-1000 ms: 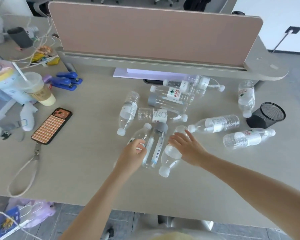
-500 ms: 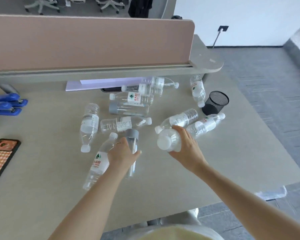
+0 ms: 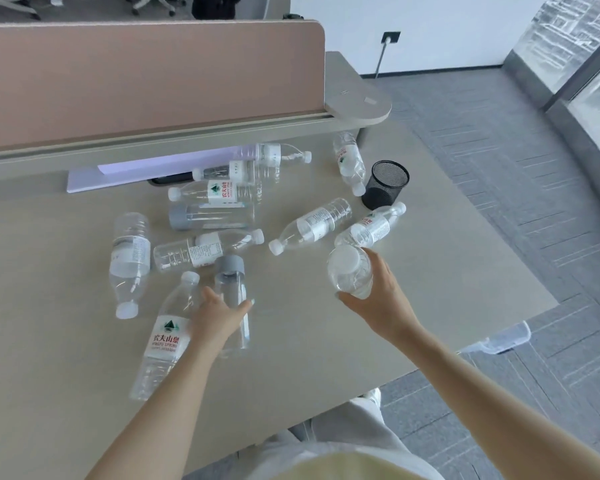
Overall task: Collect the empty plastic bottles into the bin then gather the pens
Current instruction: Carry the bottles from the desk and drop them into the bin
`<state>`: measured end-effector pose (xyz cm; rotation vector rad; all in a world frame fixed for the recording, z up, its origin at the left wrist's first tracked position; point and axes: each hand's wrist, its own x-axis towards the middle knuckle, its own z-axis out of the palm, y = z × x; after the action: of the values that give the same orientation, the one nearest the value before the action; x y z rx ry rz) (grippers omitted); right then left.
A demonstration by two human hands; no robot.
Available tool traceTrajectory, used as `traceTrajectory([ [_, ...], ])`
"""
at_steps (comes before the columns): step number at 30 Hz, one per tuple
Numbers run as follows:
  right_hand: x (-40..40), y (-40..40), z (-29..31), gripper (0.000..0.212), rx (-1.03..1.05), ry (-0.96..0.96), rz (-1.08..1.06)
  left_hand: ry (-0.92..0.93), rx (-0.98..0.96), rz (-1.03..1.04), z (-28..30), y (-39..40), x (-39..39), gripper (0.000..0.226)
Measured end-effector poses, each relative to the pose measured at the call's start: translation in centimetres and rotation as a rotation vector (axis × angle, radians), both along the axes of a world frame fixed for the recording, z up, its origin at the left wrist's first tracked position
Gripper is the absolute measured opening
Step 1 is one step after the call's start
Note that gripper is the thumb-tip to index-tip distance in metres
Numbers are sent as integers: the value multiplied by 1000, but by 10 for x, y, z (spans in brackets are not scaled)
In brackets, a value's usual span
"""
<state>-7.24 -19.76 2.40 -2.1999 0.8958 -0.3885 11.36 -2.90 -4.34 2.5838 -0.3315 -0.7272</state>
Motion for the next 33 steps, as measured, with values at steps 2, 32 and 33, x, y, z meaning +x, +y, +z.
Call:
traceTrajectory([
  [2, -5, -3, -2, 73, 33, -16, -32, 75, -106, 52, 10, -2, -7, 77],
  [32, -422, -206, 61, 32, 360, -559, -735, 510, -945, -373, 117, -304, -374, 31],
  [33, -436, -212, 62, 33, 350, -559, -759, 530, -931, -392, 115, -313, -384, 30],
])
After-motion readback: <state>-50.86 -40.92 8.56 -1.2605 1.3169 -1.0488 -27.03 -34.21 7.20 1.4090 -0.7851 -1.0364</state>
